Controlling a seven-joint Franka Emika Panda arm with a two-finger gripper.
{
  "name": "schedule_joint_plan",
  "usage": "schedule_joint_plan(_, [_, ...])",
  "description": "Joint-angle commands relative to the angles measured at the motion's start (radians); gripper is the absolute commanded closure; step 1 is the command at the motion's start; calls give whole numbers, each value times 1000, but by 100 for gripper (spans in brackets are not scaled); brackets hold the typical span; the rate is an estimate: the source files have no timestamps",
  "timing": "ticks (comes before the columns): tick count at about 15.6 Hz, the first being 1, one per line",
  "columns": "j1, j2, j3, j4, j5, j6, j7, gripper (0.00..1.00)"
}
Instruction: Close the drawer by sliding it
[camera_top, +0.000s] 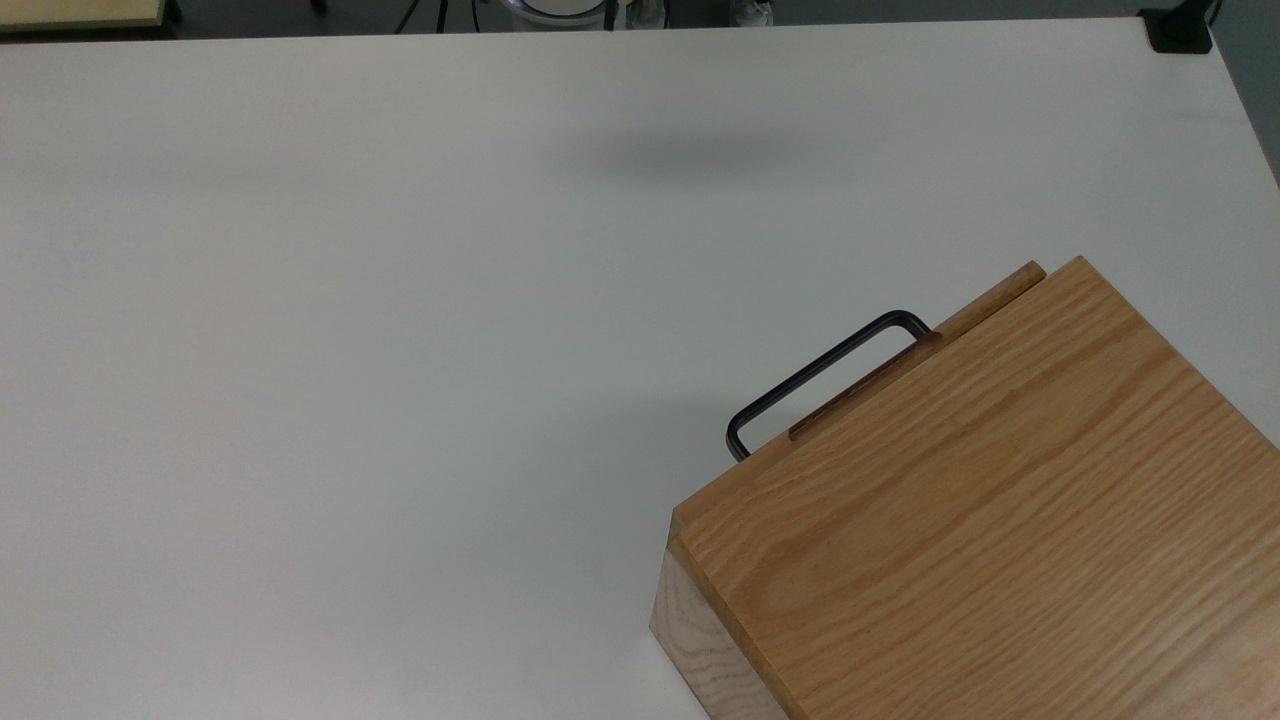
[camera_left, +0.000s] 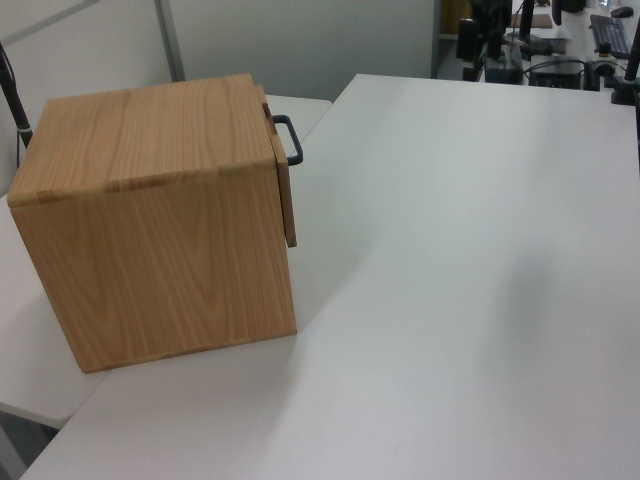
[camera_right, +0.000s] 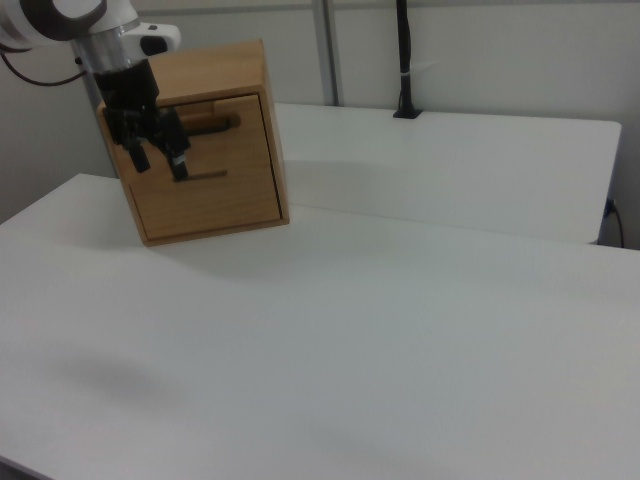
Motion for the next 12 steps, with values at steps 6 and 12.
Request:
schedule_joint_plan(6, [5,-48,-34,-72,7,68,-294,0])
schedule_joint_plan(12, [3,-48,-34,-66,8,68,-289,0])
